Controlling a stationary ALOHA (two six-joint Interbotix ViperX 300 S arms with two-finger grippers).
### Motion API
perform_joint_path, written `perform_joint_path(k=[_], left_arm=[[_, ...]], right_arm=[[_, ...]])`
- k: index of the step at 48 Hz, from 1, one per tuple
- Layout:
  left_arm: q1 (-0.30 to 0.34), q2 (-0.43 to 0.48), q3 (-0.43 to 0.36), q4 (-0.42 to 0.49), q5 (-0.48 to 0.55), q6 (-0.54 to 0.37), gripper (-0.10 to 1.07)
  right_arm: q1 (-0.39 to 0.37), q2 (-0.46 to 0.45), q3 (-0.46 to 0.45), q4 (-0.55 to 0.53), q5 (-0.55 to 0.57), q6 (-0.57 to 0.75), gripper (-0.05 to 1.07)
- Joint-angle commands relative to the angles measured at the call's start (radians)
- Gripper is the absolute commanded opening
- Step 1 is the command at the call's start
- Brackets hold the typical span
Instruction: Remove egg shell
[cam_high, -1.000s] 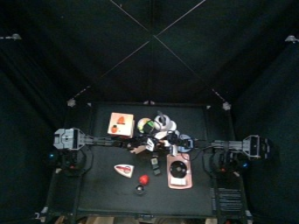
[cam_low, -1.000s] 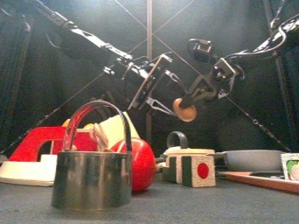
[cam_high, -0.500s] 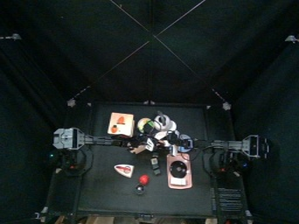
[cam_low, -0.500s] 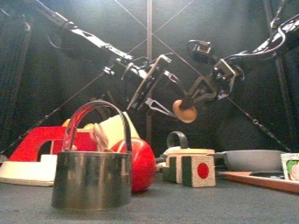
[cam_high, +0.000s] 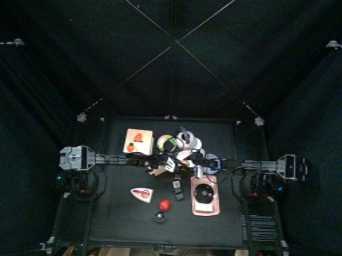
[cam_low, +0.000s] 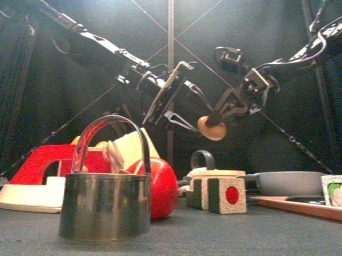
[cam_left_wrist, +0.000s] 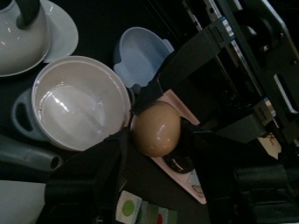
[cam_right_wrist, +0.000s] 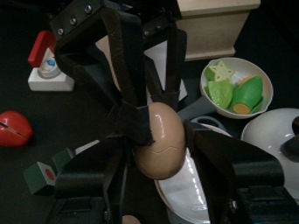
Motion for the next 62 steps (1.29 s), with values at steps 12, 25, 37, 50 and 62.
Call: perform_joint_path(k=[12, 25, 37, 50, 62], left_arm=[[0.003, 0.003, -0.003, 0.005, -0.009, 0.005, 0.63], [0.006, -0.006, 0.006, 0.014, -0.018, 0.006, 0.63], [0.009, -0.018, 0.023, 0.015, -0.032, 0.006, 0.63], [0.017, -0.025, 0.025, 0.015, -0.054, 0.006, 0.63], [0.018, -0.028, 0.025, 0.018, -0.061, 0.006, 0.63]], right_arm=[[-0.011, -0.003, -0.006, -0.003, -0.006, -0.006, 0.69], [-0.012, 0.008, -0.002, -0.018, -0.006, -0.002, 0.8], [-0.012, 0.005, 0.003, -0.018, -0.006, -0.006, 0.94], [-0.017, -0.012, 0.044, -0.021, 0.025, -0.006, 0.94], [-0.012, -0.052, 0.072, -0.035, 0.032, -0.008, 0.94]])
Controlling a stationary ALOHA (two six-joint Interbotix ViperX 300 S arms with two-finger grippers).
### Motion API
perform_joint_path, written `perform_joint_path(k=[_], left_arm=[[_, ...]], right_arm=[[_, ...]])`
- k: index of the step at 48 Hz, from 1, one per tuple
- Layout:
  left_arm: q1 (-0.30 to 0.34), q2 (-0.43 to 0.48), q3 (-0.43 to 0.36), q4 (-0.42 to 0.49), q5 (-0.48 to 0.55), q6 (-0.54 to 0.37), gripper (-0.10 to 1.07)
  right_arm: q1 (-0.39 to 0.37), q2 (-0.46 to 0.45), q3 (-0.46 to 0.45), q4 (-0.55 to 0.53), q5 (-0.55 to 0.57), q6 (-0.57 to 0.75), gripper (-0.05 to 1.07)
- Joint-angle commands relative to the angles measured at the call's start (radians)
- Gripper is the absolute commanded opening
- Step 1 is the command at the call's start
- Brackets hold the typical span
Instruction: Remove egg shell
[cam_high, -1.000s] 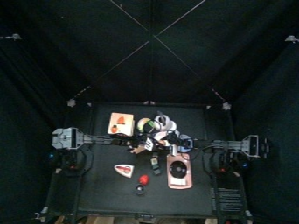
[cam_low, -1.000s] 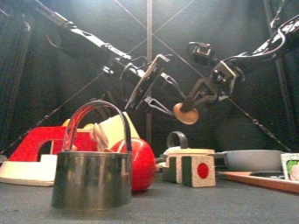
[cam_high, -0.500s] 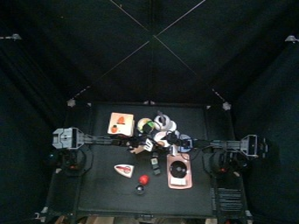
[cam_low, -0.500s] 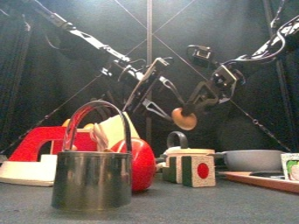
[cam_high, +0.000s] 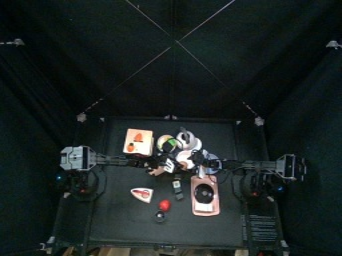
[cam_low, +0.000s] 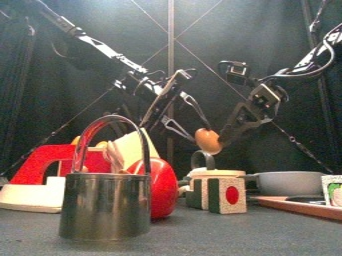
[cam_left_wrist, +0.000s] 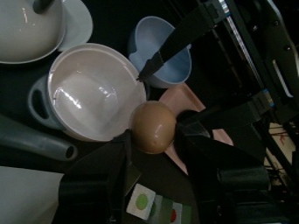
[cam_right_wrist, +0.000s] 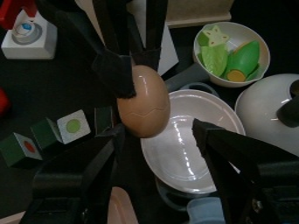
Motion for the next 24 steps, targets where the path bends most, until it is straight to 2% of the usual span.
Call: perform_joint_path(k=[1, 24], left_arm=[[0.002, -0.032, -0.011, 0.003, -0.006, 0.003, 0.63], [0.014, -0.031, -0.009, 0.017, -0.026, 0.003, 0.63]], right_arm=[[0.0, -0.031, -0.008, -0.006, -0.003, -0.002, 0.94], [-0.005, 0.026, -0.043, -0.012, 0.003, 0.003, 0.94]])
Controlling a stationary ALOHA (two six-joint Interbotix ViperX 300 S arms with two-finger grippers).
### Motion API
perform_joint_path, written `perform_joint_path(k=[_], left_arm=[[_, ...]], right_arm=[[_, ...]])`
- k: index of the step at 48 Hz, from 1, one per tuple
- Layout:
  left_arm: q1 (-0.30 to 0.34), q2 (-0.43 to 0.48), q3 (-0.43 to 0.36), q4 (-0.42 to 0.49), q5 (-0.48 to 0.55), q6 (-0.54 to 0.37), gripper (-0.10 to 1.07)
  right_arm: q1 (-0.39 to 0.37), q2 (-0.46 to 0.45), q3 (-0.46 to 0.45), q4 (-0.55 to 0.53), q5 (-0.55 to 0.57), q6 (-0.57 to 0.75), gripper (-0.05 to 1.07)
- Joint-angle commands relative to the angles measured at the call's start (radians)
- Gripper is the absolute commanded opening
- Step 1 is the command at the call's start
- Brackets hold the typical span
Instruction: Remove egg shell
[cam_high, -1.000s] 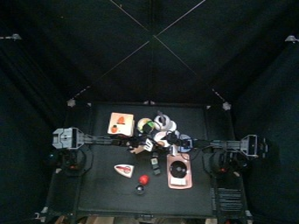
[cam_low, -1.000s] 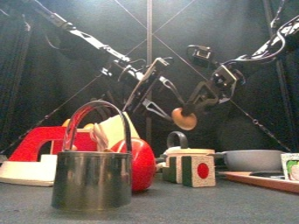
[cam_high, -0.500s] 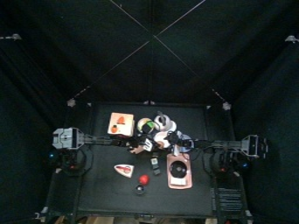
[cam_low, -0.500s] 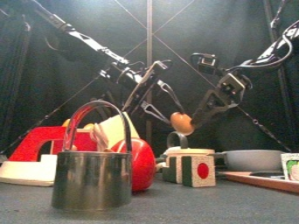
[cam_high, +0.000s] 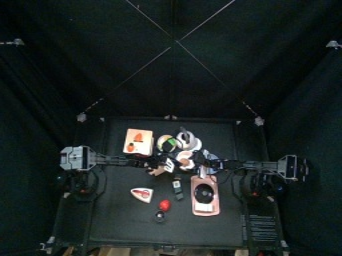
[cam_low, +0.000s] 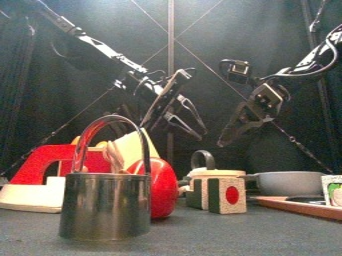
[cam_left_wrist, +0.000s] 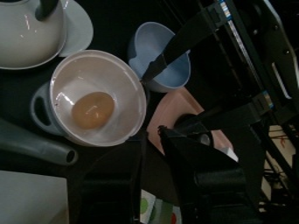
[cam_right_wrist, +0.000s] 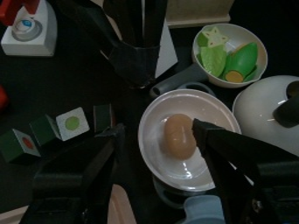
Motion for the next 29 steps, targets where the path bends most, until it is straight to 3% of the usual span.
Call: perform_joint_path(k=[1, 10, 18, 29], left_arm=[[0.005, -0.029, -0.009, 0.015, -0.008, 0.002, 0.63], [-0.002, -0.069, 0.014, 0.103, -0.008, 0.005, 0.63], [-0.005, -0.155, 0.086, 0.225, -0.008, 0.005, 0.63], [-0.049, -0.232, 0.195, 0.276, -0.069, -0.002, 0.63]], right_arm=[[-0.005, -0.006, -0.021, 0.002, 0.003, 0.008, 0.94], [-0.02, 0.018, -0.051, 0.06, 0.037, 0.011, 0.94], [-0.034, 0.077, -0.107, 0.081, 0.097, 0.009, 0.94], [-0.032, 0.195, -0.198, 0.029, 0.327, -0.003, 0.94]])
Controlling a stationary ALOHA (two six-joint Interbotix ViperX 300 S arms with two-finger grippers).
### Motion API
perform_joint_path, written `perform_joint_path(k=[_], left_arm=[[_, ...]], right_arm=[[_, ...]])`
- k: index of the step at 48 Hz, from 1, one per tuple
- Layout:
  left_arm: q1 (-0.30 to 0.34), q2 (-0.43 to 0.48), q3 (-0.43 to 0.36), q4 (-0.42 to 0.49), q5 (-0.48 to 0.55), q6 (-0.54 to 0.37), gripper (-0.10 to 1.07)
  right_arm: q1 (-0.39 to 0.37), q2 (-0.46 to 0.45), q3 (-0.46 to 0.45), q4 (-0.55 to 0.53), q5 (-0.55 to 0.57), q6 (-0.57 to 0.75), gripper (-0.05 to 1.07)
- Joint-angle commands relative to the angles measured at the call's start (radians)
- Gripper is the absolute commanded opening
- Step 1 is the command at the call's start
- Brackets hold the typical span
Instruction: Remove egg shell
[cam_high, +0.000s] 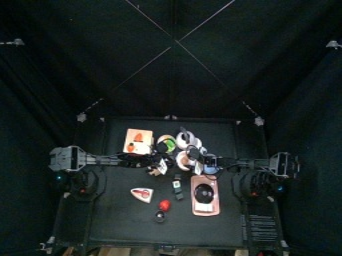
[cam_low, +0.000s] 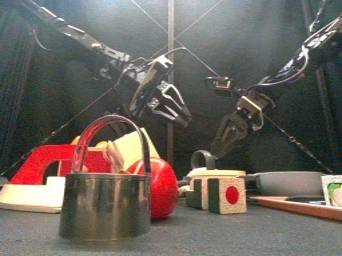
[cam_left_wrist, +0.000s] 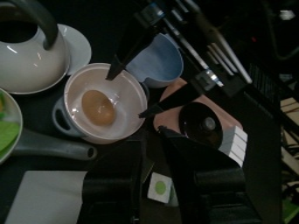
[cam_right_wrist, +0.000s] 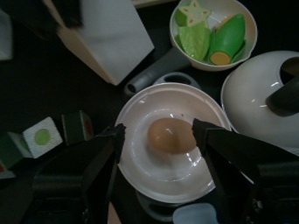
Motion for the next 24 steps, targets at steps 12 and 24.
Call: perform_joint_path(k=[12, 24], left_arm=[[-0.037, -0.086, 0.103, 0.005, -0.166, 0.0, 0.63], [-0.043, -0.112, 0.153, -0.02, -0.196, -0.002, 0.63]], right_arm=[[0.017, 0.052, -0.081, -0.176, 0.206, -0.005, 0.94], [0.018, 0.049, -0.095, -0.259, 0.206, 0.012, 0.94]])
